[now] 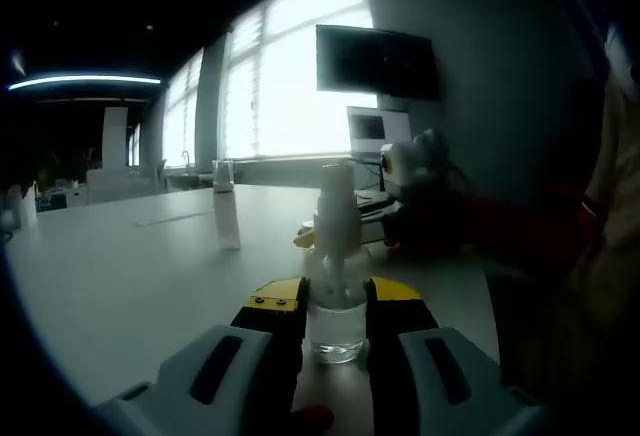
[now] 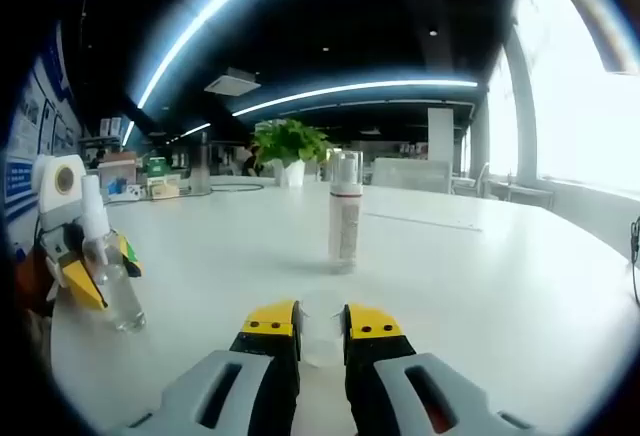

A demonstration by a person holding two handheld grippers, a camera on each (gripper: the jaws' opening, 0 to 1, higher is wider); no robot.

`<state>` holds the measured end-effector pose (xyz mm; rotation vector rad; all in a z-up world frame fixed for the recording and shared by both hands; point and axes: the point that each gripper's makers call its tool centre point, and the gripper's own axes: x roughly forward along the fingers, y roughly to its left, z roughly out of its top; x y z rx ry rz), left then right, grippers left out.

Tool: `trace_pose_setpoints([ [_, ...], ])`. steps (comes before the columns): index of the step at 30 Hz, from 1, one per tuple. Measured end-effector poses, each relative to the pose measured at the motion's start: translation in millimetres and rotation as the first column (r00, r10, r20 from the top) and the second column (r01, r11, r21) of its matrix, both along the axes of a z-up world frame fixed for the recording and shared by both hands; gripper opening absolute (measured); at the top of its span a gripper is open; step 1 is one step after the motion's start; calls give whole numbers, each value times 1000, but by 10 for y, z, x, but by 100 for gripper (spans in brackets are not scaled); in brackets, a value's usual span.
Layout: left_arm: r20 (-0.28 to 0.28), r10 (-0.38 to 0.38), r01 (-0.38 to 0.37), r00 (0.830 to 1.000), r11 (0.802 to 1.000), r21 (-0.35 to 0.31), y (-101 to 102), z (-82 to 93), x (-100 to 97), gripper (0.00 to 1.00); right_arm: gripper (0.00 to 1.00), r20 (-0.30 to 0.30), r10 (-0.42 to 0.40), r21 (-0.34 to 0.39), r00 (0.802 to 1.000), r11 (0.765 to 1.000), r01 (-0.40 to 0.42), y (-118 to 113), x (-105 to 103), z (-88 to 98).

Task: Clamp pump bottle remove cover press pump head put on cover

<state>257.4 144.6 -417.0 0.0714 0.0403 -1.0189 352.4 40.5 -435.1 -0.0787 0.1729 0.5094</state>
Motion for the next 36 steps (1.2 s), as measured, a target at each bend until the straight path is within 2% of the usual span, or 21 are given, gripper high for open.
trace_pose_setpoints([
  [18,0,1,-1,1000,1000,0,-2,0,0,15,12,11,8,27,1000,1000,-9,18,-70,81],
  [36,-1,3,-3,1000,1000,0,-4,2,-1,15,12,107,44,67,993,996,-51,171,-353,620],
])
